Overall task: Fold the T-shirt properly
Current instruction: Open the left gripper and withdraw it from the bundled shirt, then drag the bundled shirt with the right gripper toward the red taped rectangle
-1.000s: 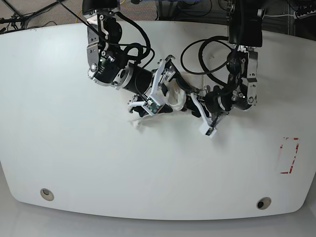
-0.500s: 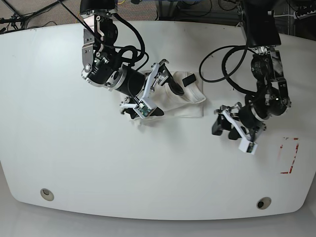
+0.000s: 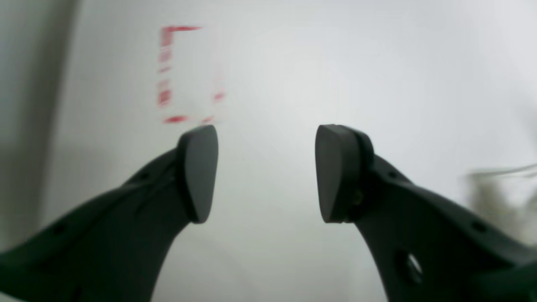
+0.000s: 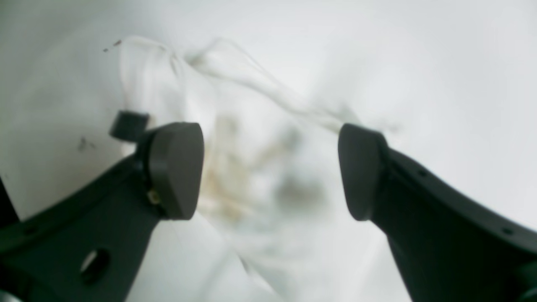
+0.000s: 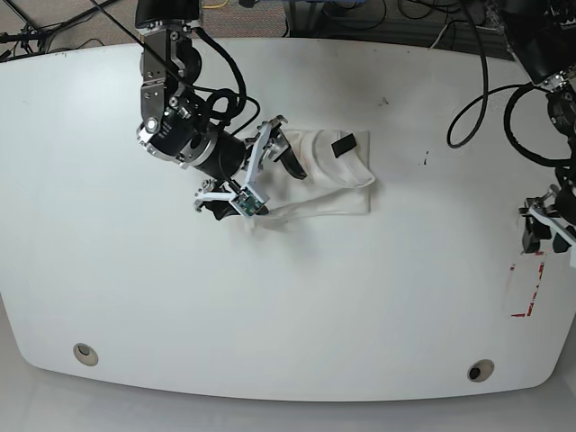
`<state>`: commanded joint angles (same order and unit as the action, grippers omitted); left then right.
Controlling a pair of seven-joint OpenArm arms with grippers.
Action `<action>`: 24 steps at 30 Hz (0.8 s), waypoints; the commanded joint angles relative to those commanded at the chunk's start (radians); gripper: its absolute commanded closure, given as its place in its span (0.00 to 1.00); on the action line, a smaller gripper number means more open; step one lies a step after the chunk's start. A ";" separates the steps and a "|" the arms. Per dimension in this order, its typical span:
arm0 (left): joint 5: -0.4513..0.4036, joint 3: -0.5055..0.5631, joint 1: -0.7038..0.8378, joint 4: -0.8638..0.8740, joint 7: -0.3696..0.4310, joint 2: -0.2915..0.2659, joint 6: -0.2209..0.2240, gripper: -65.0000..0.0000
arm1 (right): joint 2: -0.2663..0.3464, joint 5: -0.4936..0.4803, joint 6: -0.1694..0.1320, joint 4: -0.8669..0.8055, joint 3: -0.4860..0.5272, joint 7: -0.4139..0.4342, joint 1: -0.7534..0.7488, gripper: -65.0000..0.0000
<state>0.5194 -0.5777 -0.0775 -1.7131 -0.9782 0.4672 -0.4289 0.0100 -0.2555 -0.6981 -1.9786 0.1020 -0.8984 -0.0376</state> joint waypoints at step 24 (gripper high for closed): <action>-0.002 -0.043 0.141 -0.006 0.000 0.018 0.000 0.47 | -0.104 0.256 0.000 0.356 0.296 0.064 0.160 0.51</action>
<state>0.5178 -0.6206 0.0637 -1.7192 -0.9782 0.4856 -0.4289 -0.0944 0.0008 -0.6981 -1.6226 0.3982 -0.8339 0.1220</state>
